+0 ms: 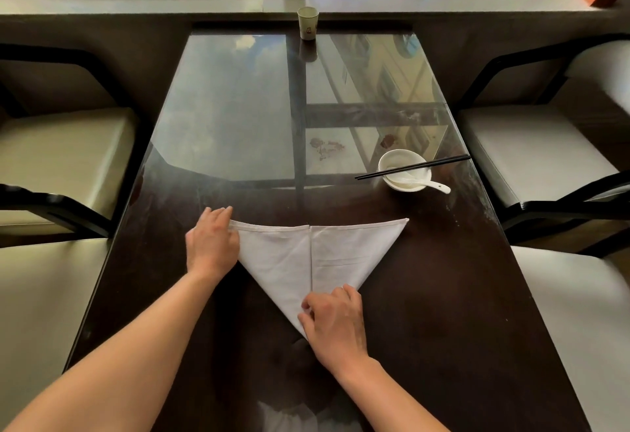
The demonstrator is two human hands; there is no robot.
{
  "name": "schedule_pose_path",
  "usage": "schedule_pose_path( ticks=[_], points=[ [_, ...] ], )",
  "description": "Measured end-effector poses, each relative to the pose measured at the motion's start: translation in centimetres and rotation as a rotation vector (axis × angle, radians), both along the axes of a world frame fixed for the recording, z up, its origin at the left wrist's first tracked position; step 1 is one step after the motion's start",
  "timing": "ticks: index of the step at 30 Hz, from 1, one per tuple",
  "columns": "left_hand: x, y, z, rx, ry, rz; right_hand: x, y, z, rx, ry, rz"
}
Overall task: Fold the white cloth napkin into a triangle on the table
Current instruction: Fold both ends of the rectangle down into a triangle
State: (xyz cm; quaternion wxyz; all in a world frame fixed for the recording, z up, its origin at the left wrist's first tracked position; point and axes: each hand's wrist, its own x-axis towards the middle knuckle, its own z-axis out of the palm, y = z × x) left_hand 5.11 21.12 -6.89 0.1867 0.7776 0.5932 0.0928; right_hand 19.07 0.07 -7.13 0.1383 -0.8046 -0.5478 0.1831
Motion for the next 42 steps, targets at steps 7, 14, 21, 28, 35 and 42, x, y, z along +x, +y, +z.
schedule_pose_path(
  ticks=[7,14,21,28,35,42],
  points=[
    [-3.1,3.5,1.1,-0.127,-0.117,-0.088,-0.2,0.1,0.0,-0.013,0.000,-0.022],
    [-3.4,3.8,0.3,-0.078,-0.105,-0.044,-0.7,-0.3,-0.1,-0.012,-0.077,-0.012],
    [-3.0,3.3,0.3,-0.019,-0.102,-0.038,-1.1,-0.9,-0.1,0.091,-0.143,0.005],
    [1.2,-2.2,0.5,0.213,-0.056,-0.590,-1.0,-4.6,-1.0,0.283,-0.126,-0.037],
    [2.6,-4.2,-2.6,0.058,0.266,-0.724,-0.6,-7.7,-2.5,0.328,-0.161,0.110],
    [1.9,-4.5,-4.2,0.081,0.344,-0.714,-0.8,-8.6,-2.7,0.127,-0.248,0.303]
  ],
)
